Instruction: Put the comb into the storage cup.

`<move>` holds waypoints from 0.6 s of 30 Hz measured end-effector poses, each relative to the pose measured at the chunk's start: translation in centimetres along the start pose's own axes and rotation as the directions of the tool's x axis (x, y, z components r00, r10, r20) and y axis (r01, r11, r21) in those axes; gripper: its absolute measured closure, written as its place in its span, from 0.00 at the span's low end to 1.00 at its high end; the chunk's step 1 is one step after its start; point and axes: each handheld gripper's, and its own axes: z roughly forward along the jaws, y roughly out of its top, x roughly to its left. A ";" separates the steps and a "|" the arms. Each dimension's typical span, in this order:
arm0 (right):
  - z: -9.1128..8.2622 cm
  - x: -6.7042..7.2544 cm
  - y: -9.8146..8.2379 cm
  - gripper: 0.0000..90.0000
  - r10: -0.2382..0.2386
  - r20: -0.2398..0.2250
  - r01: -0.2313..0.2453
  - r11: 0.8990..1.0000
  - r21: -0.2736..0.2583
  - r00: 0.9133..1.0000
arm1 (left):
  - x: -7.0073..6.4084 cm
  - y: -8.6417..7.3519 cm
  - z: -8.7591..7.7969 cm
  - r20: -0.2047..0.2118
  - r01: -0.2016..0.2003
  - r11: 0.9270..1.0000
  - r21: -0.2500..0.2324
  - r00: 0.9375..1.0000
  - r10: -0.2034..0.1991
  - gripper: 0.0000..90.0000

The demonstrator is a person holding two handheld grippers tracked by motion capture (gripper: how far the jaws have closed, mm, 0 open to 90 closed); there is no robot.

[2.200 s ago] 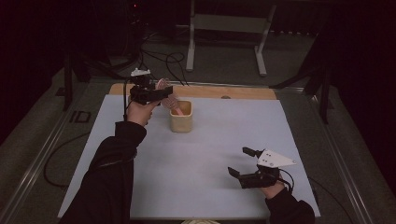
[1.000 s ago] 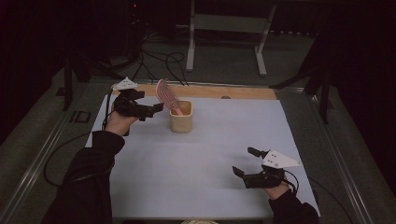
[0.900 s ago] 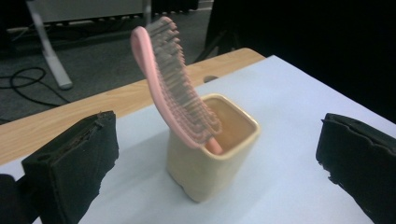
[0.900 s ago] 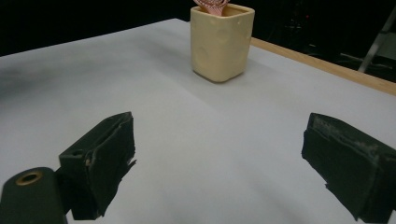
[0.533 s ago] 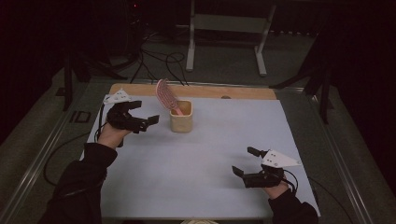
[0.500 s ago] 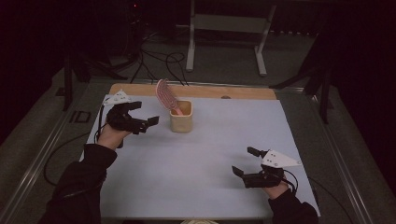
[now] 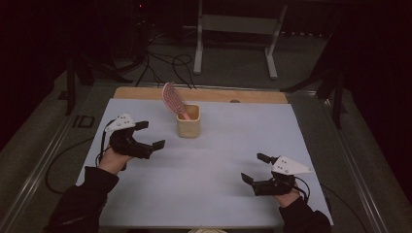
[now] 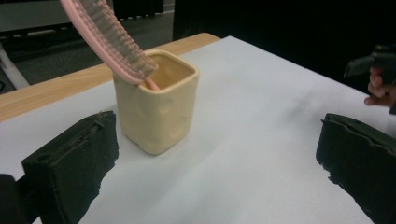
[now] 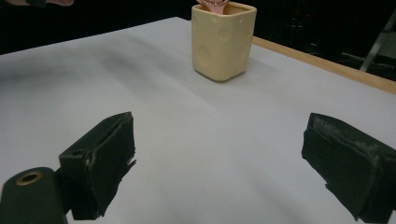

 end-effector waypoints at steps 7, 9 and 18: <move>0.0 0.0 0.0 0.10 0.001 -0.003 -0.001 1.000 0.002 1.000 | -0.9 -1.9 -0.4 0.021 -0.001 1.000 0.000 1.000 0.001 0.00; 0.1 0.0 -0.1 0.10 0.002 -0.004 -0.002 1.000 0.001 1.000 | -1.1 -2.5 -0.5 0.026 -0.004 1.000 0.002 1.000 0.004 0.00; 0.2 0.1 -0.1 0.10 -0.001 -0.010 0.001 1.000 0.009 1.000 | -2.0 -5.5 -0.5 0.041 0.002 1.000 0.030 0.999 -0.003 0.00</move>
